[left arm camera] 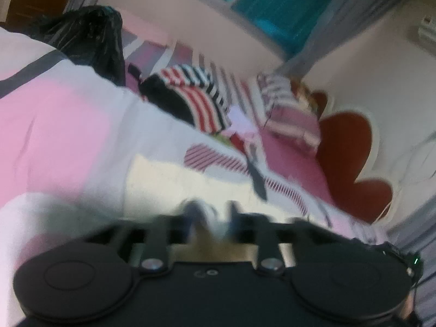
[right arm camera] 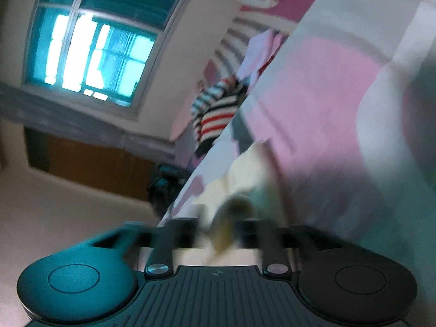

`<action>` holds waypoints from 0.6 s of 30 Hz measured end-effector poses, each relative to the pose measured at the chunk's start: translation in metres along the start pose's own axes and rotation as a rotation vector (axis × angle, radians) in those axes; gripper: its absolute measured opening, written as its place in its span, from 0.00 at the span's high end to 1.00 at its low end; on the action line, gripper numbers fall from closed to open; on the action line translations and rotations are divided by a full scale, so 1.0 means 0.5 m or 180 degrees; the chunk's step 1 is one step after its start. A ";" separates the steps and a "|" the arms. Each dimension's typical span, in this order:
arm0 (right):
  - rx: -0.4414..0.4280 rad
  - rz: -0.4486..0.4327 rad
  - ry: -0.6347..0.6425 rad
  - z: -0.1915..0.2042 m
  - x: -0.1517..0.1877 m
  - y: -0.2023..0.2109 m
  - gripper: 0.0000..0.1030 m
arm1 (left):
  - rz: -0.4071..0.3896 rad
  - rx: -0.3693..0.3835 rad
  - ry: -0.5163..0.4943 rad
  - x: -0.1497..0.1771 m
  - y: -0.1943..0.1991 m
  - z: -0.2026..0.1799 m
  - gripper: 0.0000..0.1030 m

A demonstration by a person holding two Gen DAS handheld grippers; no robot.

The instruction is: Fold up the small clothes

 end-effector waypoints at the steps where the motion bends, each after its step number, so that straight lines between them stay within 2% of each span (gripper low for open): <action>1: -0.0141 -0.0073 0.0012 0.000 -0.003 0.004 0.34 | -0.0128 -0.0009 0.0042 -0.001 0.006 0.002 0.33; 2: -0.0143 -0.0139 0.0046 0.005 -0.005 0.007 0.33 | -0.0256 -0.0002 0.0077 -0.002 0.012 0.003 0.26; 3: -0.0129 -0.0192 0.0125 0.013 -0.007 0.009 0.33 | -0.0314 0.0042 0.0104 -0.003 0.014 0.005 0.34; 5: -0.0065 -0.0205 0.0353 0.028 -0.006 0.011 0.33 | -0.0262 0.0001 0.0087 -0.007 0.013 0.007 0.40; 7: 0.0043 -0.0191 0.0593 0.039 -0.002 0.014 0.33 | -0.0141 -0.0073 -0.0105 -0.010 0.008 0.001 0.43; 8: 0.0133 -0.0204 0.0734 0.044 0.004 0.016 0.35 | -0.0054 -0.0162 -0.0280 -0.011 0.004 -0.005 0.45; 10: 0.0310 -0.0174 0.1045 0.055 0.014 0.009 0.46 | 0.0075 -0.0277 -0.0576 -0.012 -0.007 -0.019 0.48; 12: 0.0470 -0.0105 0.1270 0.062 0.026 -0.002 0.61 | 0.0185 -0.0315 -0.0827 -0.007 -0.016 -0.034 0.49; 16: 0.0687 0.0007 0.1527 0.068 0.058 -0.043 0.62 | 0.0292 -0.0411 -0.1193 0.007 -0.030 -0.059 0.54; 18: 0.0793 0.0000 0.1678 0.072 0.077 -0.060 0.63 | 0.0305 -0.0468 -0.1251 0.011 -0.032 -0.063 0.64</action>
Point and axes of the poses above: each gripper's, at about its wrist camera, not at the fingertips, and y roughly against the way its jaws point, z to its left, x to its underside, the point moved 2 cm from there along -y, roughly the way its jaws point, and after that the axes turned 12 degrees about -y, right-handed, at the moved point
